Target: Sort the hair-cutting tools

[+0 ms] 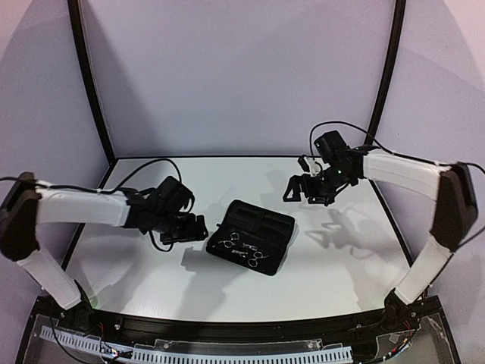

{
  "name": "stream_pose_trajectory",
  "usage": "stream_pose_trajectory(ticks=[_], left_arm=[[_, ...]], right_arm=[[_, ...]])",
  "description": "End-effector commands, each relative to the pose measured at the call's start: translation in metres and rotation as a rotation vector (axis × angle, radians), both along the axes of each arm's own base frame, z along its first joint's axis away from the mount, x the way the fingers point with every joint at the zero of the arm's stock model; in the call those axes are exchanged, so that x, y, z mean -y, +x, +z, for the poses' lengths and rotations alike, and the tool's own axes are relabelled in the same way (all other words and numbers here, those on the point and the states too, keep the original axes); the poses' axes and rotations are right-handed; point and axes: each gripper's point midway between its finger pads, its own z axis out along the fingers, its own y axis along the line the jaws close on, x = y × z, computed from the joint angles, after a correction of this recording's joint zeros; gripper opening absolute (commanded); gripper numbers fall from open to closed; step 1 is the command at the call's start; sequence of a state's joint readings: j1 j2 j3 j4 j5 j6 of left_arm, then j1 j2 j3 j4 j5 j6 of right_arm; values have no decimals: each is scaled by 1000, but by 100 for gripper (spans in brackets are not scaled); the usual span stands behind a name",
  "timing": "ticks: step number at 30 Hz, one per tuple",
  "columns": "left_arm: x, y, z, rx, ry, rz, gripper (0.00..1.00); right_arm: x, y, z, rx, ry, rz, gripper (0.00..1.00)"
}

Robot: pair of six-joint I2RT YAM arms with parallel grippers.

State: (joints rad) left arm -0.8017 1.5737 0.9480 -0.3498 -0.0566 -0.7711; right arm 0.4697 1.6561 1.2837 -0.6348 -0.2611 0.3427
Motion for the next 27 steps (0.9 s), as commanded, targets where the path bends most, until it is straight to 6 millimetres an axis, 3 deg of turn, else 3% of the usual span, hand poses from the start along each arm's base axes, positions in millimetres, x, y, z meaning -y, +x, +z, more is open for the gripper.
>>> stream_pose_trajectory(ticks=[1, 5, 11, 19, 27], left_arm=[[8, -28, -1, -72, -206, 14, 98], [27, -34, -9, -106, -371, 18, 99], [47, -34, -25, -149, -412, 23, 99], [73, -22, -39, -175, -439, 12, 99], [82, -16, -42, -183, -419, -15, 98]], right_arm=[[-16, 17, -16, -31, 64, 207, 97], [-17, 33, -39, -46, 26, 276, 97], [-25, 27, -68, -150, 69, 327, 93], [-41, 3, -74, -232, 182, 396, 86], [-58, -24, -56, -233, 208, 488, 79]])
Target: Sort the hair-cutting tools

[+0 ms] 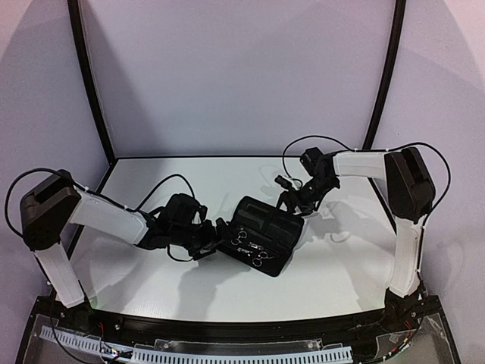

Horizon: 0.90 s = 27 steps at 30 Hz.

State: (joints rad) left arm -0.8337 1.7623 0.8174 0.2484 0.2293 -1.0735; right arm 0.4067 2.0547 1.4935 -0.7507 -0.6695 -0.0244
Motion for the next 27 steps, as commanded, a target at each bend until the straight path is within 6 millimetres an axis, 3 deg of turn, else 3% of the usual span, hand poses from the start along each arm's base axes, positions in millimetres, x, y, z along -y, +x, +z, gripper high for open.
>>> stream_pose_trajectory(ticks=[1, 8, 13, 17, 21, 27], left_arm=[[0, -8, -17, -45, 48, -34, 98], [1, -11, -18, -56, 52, -54, 98], [2, -15, -18, -69, 48, -70, 98], [-9, -17, -15, -64, 79, -44, 97], [-38, -22, -9, -51, 177, 14, 98], [-100, -27, 13, -17, 364, 165, 99]], right_arm=[[-21, -30, 23, -7, 53, 91, 79], [-36, -66, 43, 114, -33, 162, 81], [-48, -96, 32, 206, -189, 214, 85], [-62, -121, 27, 228, -217, 235, 90], [-79, -141, 20, 210, -186, 245, 98], [-89, -152, -1, 149, -170, 249, 99]])
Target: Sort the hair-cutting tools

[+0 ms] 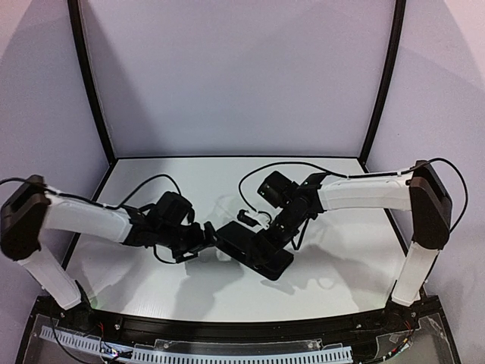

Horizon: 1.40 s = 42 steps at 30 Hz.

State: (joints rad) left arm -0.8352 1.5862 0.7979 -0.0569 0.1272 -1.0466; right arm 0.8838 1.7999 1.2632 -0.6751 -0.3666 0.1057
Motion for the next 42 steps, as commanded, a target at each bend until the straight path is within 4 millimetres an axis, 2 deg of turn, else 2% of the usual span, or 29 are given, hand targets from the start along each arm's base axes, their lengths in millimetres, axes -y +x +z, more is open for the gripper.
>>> stream_pose_trajectory(ticks=[1, 4, 7, 12, 16, 21, 25, 30, 32, 37, 40, 42], left_arm=[[-64, -8, 11, 31, 225, 135, 99], [-66, -1, 26, 66, 243, 150, 99], [-45, 13, 37, 93, 216, 111, 98], [-18, 30, 19, 50, 282, 39, 86], [-9, 35, 6, 28, 330, -9, 70], [9, 34, -9, 4, 289, -72, 68], [18, 29, -20, -18, 251, -111, 66], [19, 26, -32, -39, 250, -121, 62], [19, 24, -35, -46, 246, -121, 61], [18, 18, -45, -71, 240, -127, 58], [17, 14, -51, -88, 234, -127, 57], [16, 11, -55, -105, 229, -127, 56]], right_arm=[[-10, -4, -15, -35, 10, -25, 99], [-8, -9, -29, -41, -7, -23, 99], [-3, -6, -44, -37, -51, -39, 99], [2, 0, -54, -10, -81, -61, 98], [-4, 4, -37, 26, -36, -58, 97], [-15, 15, -4, 97, 43, -66, 98], [-26, 26, 13, 132, 90, -88, 99], [-14, 44, 28, 206, 80, -136, 99], [-3, 53, 24, 242, 25, -154, 99], [30, 68, -8, 256, -152, -165, 99], [46, 70, -25, 162, -194, -210, 99], [49, 66, -32, 39, -158, -258, 99]])
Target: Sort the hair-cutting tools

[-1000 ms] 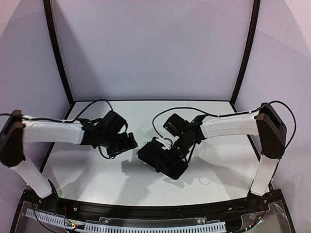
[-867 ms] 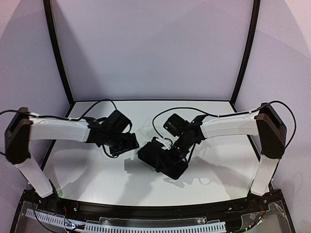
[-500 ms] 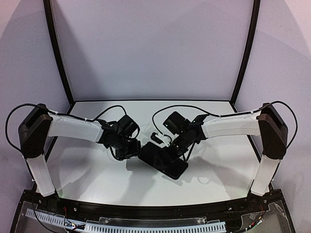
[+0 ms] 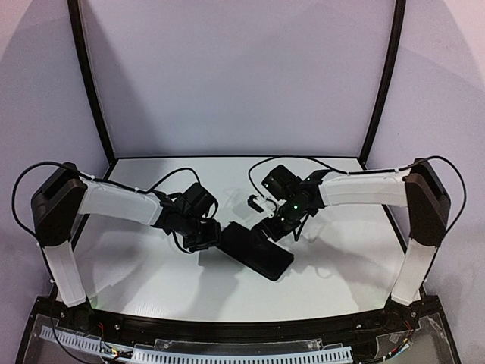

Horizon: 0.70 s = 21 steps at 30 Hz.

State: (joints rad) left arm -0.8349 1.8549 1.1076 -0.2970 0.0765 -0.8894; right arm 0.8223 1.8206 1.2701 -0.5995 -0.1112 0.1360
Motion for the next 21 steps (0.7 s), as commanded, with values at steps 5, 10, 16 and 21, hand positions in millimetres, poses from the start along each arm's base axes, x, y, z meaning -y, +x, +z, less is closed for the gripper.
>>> stream_pose_trajectory(ticks=[5, 10, 16, 21], left_arm=[[-8, -25, -31, -108, 8, -13, 52], [-7, -34, -38, -160, 24, -30, 49], [-12, -45, -53, -229, 62, -28, 42], [-8, -55, -61, -268, 64, -44, 39]], right_arm=[[15, -29, -31, -405, 122, -92, 95], [17, -45, -46, -592, 195, -120, 91], [3, -42, -60, -723, 288, -150, 88], [-25, -30, -50, -797, 447, -135, 84]])
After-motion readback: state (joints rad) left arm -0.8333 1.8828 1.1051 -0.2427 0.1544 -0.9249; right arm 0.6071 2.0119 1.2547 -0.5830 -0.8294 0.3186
